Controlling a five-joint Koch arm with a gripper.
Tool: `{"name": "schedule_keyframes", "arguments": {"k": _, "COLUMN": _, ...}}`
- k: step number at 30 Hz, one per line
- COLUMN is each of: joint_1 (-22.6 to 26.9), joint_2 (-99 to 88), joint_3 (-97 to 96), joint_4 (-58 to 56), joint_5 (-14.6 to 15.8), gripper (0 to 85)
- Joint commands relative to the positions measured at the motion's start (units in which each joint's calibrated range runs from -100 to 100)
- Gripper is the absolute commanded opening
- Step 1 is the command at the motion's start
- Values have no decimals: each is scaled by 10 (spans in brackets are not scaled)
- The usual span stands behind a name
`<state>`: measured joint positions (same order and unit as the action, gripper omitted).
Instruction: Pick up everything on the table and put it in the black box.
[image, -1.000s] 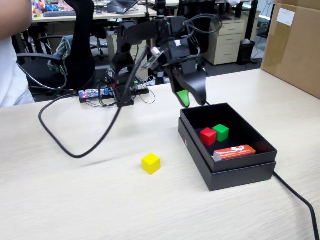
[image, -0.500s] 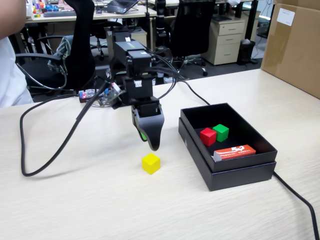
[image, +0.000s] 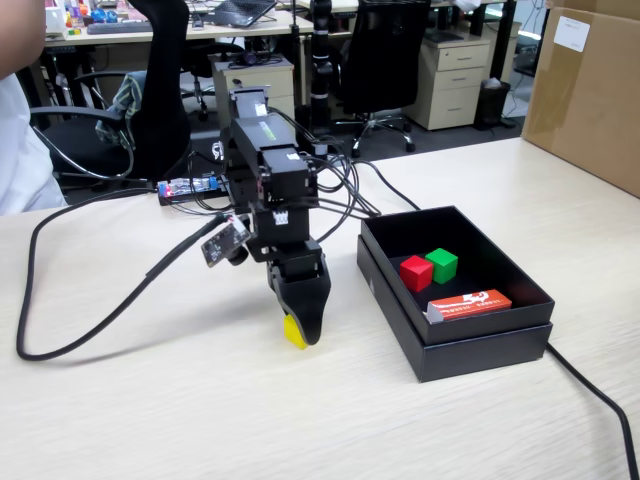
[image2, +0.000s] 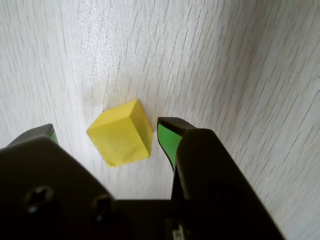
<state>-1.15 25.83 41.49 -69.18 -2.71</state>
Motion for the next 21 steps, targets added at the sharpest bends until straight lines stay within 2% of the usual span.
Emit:
{"name": "schedule_keyframes", "arguments": {"k": 1, "joint_1": 1, "joint_2": -12, "joint_3": 36, "joint_4": -1, "joint_5": -3, "gripper": 374}}
{"name": "schedule_keyframes", "arguments": {"k": 3, "joint_1": 1, "joint_2": -8, "joint_3": 36, "joint_4": -1, "joint_5": -5, "gripper": 274}}
{"name": "schedule_keyframes", "arguments": {"k": 4, "joint_1": 1, "joint_2": -2, "joint_3": 36, "joint_4": -1, "joint_5": -5, "gripper": 182}}
{"name": "schedule_keyframes", "arguments": {"k": 6, "joint_1": 1, "joint_2": 3, "joint_3": 35, "joint_4": -1, "joint_5": -6, "gripper": 109}}
{"name": "schedule_keyframes", "arguments": {"k": 10, "joint_1": 1, "joint_2": 10, "joint_3": 25, "joint_4": -17, "joint_5": -7, "gripper": 29}}
{"name": "schedule_keyframes", "arguments": {"k": 16, "joint_1": 5, "joint_2": -73, "joint_3": -11, "joint_4": -20, "joint_5": -5, "gripper": 11}}
{"name": "schedule_keyframes", "arguments": {"k": 21, "joint_1": 33, "joint_2": -232, "joint_3": -30, "joint_4": -20, "joint_5": -2, "gripper": 11}}
